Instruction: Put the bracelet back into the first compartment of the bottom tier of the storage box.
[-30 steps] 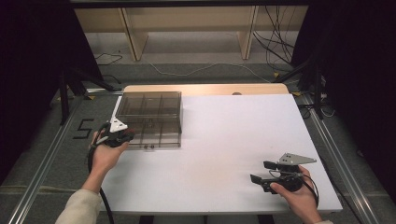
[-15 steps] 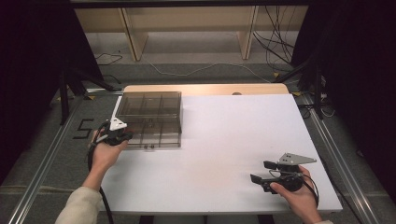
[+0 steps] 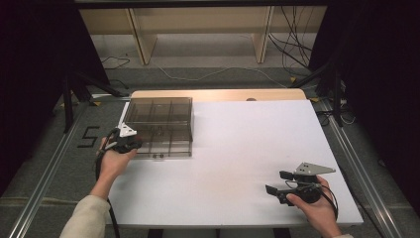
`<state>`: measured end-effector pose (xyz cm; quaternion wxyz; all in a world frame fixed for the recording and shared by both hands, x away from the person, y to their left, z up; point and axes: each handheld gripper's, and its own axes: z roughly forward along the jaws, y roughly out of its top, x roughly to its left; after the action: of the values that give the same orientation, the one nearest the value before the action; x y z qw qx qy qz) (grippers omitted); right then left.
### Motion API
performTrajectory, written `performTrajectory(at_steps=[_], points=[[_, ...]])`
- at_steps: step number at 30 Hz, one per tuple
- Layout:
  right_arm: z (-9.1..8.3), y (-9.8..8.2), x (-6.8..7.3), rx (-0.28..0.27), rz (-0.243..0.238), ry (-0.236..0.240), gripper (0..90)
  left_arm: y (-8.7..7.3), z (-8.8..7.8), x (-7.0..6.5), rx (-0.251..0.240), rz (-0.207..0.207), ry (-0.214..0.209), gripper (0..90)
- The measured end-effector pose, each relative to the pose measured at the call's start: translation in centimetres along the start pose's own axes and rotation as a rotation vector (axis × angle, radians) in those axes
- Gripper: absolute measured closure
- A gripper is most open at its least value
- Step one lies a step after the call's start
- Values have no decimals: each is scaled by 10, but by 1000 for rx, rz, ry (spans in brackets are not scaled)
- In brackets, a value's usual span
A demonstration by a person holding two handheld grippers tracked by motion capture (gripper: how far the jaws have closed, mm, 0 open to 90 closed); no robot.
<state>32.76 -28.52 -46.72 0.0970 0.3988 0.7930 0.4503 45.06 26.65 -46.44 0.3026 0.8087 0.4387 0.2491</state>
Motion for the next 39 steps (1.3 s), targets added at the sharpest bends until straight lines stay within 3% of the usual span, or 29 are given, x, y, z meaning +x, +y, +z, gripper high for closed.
performTrajectory(at_steps=[20,29,39], points=[[0,0,0,1,0,-1,176,2,13,-4,41,22,-13,871],[-1,0,-1,-5,-5,-2,176,4,11,-10,56,38,-5,872],[-1,0,-1,-4,-3,-5,176,4,11,-12,80,30,-31,872]])
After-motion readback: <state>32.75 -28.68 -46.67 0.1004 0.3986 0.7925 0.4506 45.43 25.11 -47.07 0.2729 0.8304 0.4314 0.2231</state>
